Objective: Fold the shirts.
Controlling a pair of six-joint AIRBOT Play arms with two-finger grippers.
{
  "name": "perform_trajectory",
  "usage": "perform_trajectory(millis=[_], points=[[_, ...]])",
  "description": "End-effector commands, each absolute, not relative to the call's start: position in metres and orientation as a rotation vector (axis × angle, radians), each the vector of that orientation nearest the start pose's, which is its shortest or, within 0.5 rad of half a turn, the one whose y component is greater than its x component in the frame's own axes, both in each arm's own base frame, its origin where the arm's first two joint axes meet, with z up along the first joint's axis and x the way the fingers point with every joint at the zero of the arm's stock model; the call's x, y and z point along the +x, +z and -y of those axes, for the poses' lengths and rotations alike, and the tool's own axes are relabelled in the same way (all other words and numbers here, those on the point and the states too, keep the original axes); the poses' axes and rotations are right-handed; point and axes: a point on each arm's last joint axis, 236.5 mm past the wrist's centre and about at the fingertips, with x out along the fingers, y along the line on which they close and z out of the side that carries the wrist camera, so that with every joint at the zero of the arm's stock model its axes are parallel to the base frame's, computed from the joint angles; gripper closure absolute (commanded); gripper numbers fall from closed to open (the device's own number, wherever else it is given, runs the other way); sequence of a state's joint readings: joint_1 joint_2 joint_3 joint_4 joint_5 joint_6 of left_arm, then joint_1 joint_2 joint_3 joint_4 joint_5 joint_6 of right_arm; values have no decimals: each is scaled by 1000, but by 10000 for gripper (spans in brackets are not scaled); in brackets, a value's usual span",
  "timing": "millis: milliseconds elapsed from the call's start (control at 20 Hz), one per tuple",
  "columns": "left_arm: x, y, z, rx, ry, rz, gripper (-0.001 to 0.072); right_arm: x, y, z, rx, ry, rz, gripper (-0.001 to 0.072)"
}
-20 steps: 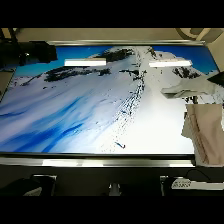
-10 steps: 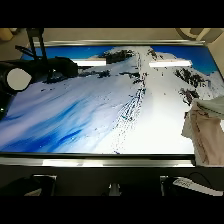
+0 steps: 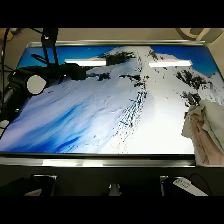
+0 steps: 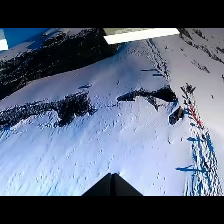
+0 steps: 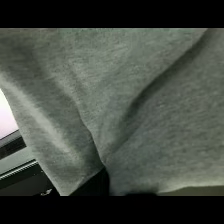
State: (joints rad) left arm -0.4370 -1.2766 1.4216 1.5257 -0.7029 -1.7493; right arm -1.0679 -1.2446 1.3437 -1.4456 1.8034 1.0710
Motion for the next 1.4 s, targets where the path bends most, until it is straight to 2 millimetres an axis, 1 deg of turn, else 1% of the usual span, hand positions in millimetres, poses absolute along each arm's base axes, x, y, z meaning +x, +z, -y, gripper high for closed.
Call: perform_trajectory(millis=[0, 50, 100, 150, 200, 250, 300, 350, 400, 450, 500, 550, 600, 650, 700, 750, 800, 850, 900, 950, 1050, 1150, 1250, 1350], points=[[459, 181, 222, -38, -405, -609, 678, 138, 33, 234, 536, -349, -1589, 623], [456, 176, 221, -33, -403, -629, 678, 136, 31, 237, 526, -362, -1595, 512], [454, 172, 219, -28, -399, -650, 678, 139, 31, 241, 511, -369, -1581, 207], [452, 169, 218, -23, -398, -668, 678, 147, 31, 246, 483, -357, -1545, 4], [449, 166, 217, -19, -396, -687, 678, 156, 35, 255, 442, -358, -1500, 6], [445, 163, 216, -10, -395, -708, 678, 170, 46, 267, 395, -371, -1433, 6], [441, 163, 214, 25, -404, -728, 678, 193, 68, 284, 326, -385, -1320, 7], [438, 165, 212, 63, -416, -737, 678, 221, 98, 300, 245, -385, -1181, 11], [437, 171, 209, 91, -421, -738, 677, 254, 138, 313, 157, -392, -1022, 17], [439, 179, 202, 107, -404, -737, 678, 283, 176, 316, 64, -388, -904, 25], [443, 184, 192, 132, -371, -745, 678, 312, 208, 307, -34, -366, -818, 26], [448, 182, 176, 144, -309, -778, 678, 340, 227, 287, -106, -316, -772, 29], [452, 173, 160, 157, -241, -830, 678, 368, 231, 252, -151, -226, -755, 39], [453, 157, 145, 166, -179, -894, 676, 389, 221, 210, -179, -114, -789, 44], [450, 138, 136, 154, -140, -965, 549, 398, 199, 175, -194, -33, -876, 43], [444, 113, 127, 124, -88, -1063, 164, 399, 172, 145, -198, 35, -994, 43], [429, 88, 116, 123, -42, -1180, -13, 395, 142, 113, -195, 133, -1126, 42], [409, 65, 109, 176, -44, -1292, 10, 386, 116, 81, -179, 241, -1248, 43], [397, 51, 109, 223, -71, -1336, 123, 377, 98, 58, -157, 308, -1341, 45], [384, 42, 111, 250, -91, -1357, 123, 369, 84, 38, -168, 360, -1406, 46], [376, 36, 118, 251, -107, -1337, 80, 369, 72, 13, -214, 386, -1424, 46], [374, 36, 120, 249, -107, -1338, 91, 372, 68, 2, -268, 398, -1421, 40], [374, 36, 120, 249, -107, -1338, 90, 374, 68, 0, -276, 399, -1411, 41], [374, 34, 120, 250, -106, -1342, 90, 375, 68, 2, -279, 393, -1409, 42]])
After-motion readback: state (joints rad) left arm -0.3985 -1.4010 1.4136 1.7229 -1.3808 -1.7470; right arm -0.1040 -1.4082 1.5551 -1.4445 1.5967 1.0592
